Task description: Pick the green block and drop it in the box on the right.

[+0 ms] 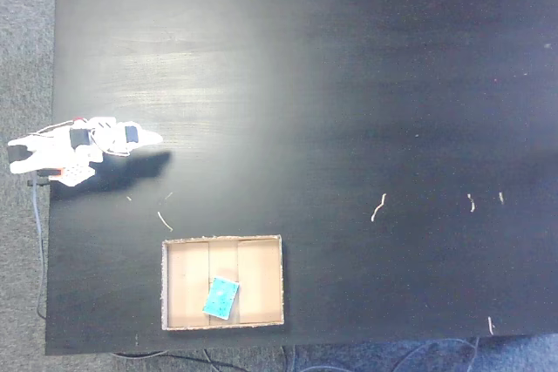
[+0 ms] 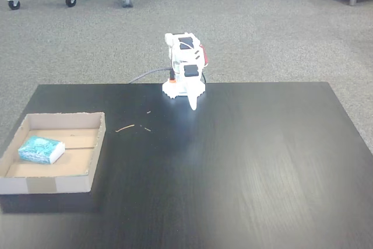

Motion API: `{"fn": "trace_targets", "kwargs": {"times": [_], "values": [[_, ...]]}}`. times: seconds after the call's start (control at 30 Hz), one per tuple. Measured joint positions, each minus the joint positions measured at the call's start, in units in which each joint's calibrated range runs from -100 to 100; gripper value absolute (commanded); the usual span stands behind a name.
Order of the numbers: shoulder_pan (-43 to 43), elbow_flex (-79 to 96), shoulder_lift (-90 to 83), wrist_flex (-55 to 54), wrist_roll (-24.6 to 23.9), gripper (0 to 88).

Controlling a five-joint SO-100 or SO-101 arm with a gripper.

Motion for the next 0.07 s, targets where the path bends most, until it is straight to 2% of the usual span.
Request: {"fn": "trace_targets", "kwargs": {"times": [0.07], "values": [[0.0,0.0,0.0,-0.32,0.0,0.2]]}}
